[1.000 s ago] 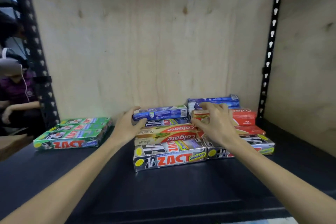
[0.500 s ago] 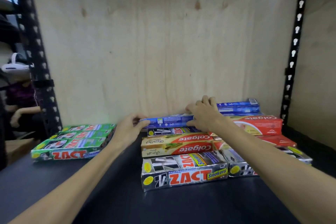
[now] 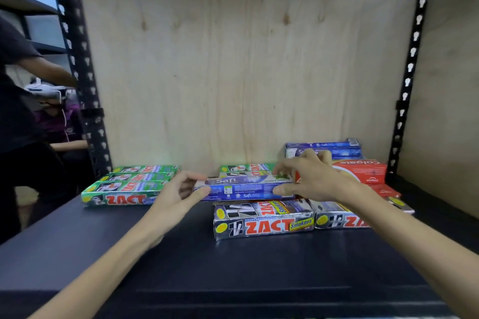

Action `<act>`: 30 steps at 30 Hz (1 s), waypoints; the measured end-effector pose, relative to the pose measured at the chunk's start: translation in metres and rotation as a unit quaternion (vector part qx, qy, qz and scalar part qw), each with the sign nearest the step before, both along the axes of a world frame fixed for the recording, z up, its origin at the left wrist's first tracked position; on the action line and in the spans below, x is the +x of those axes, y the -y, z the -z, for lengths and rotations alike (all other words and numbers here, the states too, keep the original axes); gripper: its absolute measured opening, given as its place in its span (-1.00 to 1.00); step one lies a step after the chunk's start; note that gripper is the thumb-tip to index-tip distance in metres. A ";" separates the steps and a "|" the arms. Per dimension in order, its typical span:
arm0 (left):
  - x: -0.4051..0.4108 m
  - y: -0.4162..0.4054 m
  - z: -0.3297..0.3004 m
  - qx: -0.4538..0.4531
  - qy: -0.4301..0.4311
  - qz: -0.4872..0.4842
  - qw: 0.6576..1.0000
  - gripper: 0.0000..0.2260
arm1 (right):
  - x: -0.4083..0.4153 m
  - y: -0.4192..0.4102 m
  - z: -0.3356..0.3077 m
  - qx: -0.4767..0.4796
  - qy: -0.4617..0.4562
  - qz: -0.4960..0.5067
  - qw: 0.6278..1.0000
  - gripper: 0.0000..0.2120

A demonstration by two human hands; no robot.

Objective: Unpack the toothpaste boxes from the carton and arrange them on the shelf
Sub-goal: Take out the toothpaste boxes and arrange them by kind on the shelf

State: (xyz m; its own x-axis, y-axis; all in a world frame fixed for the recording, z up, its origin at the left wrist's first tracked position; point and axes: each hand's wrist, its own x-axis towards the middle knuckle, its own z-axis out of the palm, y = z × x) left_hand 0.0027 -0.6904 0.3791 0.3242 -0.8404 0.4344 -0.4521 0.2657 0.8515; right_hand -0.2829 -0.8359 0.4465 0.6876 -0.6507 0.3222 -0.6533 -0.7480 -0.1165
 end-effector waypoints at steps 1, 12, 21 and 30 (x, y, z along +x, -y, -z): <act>-0.003 -0.003 0.001 0.001 -0.006 0.006 1.000 -0.77 | -0.003 0.000 0.003 0.010 -0.001 -0.001 1.000 -0.52; -0.020 -0.010 -0.003 0.083 -0.033 0.006 0.996 -0.84 | -0.001 -0.007 0.013 0.047 0.041 0.028 0.998 -0.55; -0.006 0.072 -0.019 0.081 -0.008 -0.127 0.989 -0.82 | 0.071 0.008 0.012 0.061 0.084 0.021 0.994 -0.66; 0.026 0.125 -0.009 0.150 -0.022 -0.105 0.983 -0.81 | 0.111 0.039 0.018 0.050 -0.024 0.108 0.993 -0.65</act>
